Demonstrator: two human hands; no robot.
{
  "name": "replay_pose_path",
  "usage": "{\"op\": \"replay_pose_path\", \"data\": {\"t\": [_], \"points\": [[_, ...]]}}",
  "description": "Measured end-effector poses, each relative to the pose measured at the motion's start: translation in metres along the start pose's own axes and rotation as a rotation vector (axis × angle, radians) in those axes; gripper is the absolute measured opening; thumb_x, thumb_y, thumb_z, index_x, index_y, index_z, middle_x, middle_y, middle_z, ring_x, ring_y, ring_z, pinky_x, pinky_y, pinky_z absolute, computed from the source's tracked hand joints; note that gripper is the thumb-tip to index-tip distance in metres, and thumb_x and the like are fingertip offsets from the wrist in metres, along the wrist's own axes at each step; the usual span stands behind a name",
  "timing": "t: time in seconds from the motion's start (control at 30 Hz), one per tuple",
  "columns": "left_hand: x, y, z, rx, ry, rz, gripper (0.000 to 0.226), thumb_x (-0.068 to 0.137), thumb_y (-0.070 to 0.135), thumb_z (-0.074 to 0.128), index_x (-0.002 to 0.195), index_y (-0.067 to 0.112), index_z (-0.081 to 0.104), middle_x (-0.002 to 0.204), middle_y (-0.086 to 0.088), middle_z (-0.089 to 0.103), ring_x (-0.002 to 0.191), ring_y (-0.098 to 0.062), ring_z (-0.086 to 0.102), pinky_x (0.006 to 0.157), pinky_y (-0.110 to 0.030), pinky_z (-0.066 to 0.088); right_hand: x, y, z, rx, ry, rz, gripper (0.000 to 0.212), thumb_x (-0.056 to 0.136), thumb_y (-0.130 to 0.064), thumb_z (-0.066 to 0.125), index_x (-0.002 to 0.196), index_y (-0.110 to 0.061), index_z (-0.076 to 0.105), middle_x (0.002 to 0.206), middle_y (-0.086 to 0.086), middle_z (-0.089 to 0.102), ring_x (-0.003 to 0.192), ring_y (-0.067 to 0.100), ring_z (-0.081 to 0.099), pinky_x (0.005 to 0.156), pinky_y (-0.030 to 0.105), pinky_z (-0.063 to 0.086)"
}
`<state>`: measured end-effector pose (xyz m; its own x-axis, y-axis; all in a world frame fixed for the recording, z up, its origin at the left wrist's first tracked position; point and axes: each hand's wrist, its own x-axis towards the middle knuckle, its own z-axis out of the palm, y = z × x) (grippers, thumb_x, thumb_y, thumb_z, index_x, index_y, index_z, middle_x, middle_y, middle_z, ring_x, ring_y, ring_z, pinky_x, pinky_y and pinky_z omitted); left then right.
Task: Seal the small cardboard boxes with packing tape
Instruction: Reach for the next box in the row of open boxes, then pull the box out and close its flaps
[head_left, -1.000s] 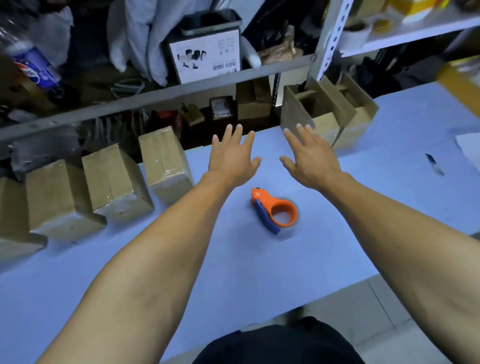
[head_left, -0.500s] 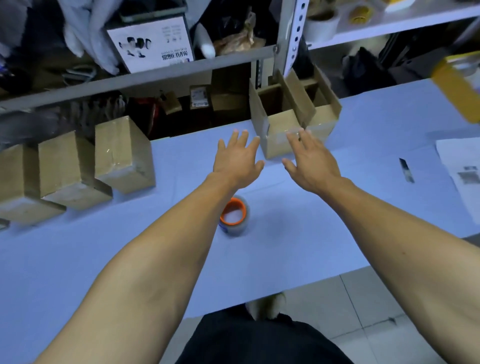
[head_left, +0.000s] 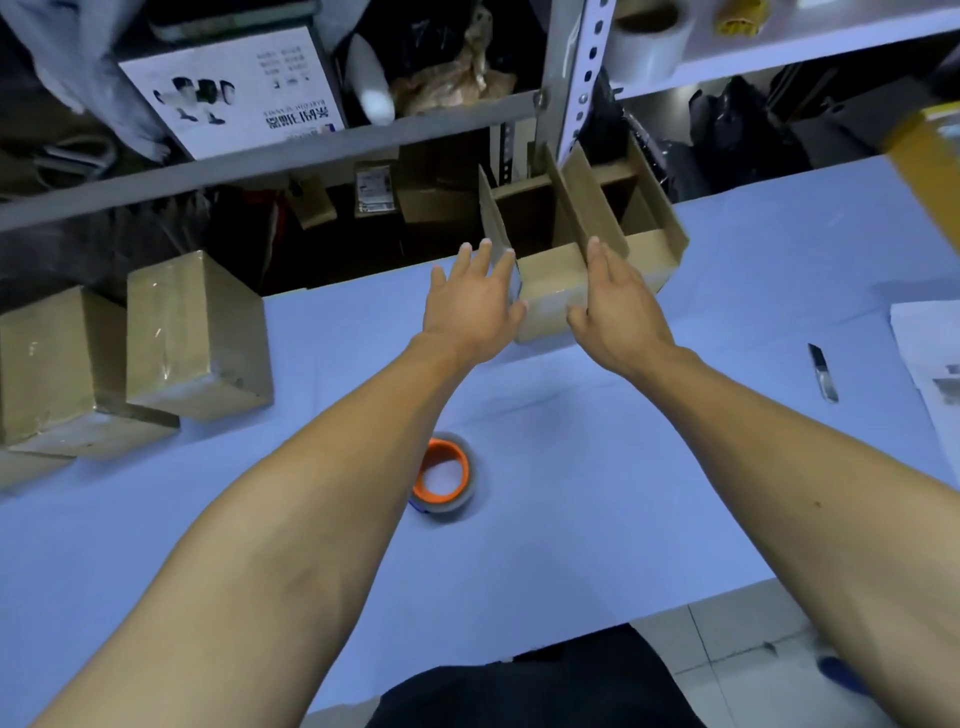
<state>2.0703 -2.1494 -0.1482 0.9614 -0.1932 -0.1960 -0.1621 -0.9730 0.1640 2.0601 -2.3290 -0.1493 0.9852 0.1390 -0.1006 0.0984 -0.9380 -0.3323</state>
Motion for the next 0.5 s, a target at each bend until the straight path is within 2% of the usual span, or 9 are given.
{"op": "replay_pose_path", "data": {"t": [0.07, 0.13, 0.23, 0.33, 0.43, 0.5], "points": [[0.011, 0.009, 0.0, -0.163, 0.029, -0.071, 0.066, 0.102, 0.042, 0.045, 0.155, 0.011, 0.022, 0.162, -0.011, 0.026, 0.148, -0.03, 0.026, 0.114, -0.048, 0.028, 0.015, 0.001, 0.002, 0.067, 0.047, 0.013, 0.072, 0.098, -0.017, 0.052, 0.156, 0.0, 0.013, 0.154, 0.018, 0.03, 0.129, 0.033, 0.045, 0.098, 0.038, 0.044], [0.021, 0.019, 0.003, -0.351, 0.065, -0.171, 0.062, 0.102, 0.037, 0.05, 0.151, 0.006, 0.029, 0.151, -0.013, 0.043, 0.136, -0.032, 0.042, 0.103, -0.04, 0.039, 0.027, 0.002, 0.005, 0.148, 0.097, 0.081, 0.067, 0.099, -0.015, 0.051, 0.155, -0.001, 0.018, 0.15, 0.017, 0.034, 0.119, 0.031, 0.052, 0.091, 0.033, 0.044], [0.035, 0.033, 0.013, -0.514, 0.122, -0.326, 0.049, 0.099, 0.028, 0.054, 0.143, 0.009, 0.042, 0.12, -0.015, 0.064, 0.109, -0.033, 0.06, 0.079, -0.034, 0.045, 0.042, 0.007, 0.01, 0.201, 0.09, 0.148, 0.05, 0.099, -0.015, 0.05, 0.147, -0.005, 0.039, 0.14, 0.015, 0.042, 0.108, 0.033, 0.057, 0.087, 0.032, 0.044], [0.036, 0.038, 0.024, -0.6, 0.244, -0.421, 0.036, 0.095, 0.015, 0.048, 0.13, 0.011, 0.055, 0.094, -0.016, 0.067, 0.086, -0.035, 0.063, 0.067, -0.035, 0.048, 0.045, 0.015, 0.016, 0.202, 0.122, 0.118, 0.035, 0.1, -0.019, 0.049, 0.132, -0.007, 0.054, 0.13, 0.012, 0.05, 0.101, 0.034, 0.06, 0.081, 0.036, 0.046], [0.013, 0.037, 0.038, -0.615, 0.378, -0.447, 0.036, 0.091, 0.011, 0.046, 0.124, 0.012, 0.061, 0.083, -0.013, 0.067, 0.074, -0.034, 0.061, 0.064, -0.039, 0.051, 0.032, 0.024, 0.026, 0.244, 0.174, 0.038, 0.028, 0.097, -0.023, 0.05, 0.121, -0.012, 0.06, 0.117, 0.006, 0.058, 0.097, 0.029, 0.06, 0.071, 0.035, 0.044], [-0.005, 0.034, 0.048, -0.608, 0.411, -0.419, 0.034, 0.089, 0.01, 0.048, 0.12, 0.016, 0.062, 0.076, -0.007, 0.066, 0.069, -0.03, 0.061, 0.063, -0.039, 0.05, 0.017, 0.027, 0.035, 0.313, 0.17, 0.009, 0.025, 0.094, -0.024, 0.052, 0.116, -0.015, 0.059, 0.111, 0.001, 0.059, 0.095, 0.025, 0.058, 0.068, 0.035, 0.044]]}}
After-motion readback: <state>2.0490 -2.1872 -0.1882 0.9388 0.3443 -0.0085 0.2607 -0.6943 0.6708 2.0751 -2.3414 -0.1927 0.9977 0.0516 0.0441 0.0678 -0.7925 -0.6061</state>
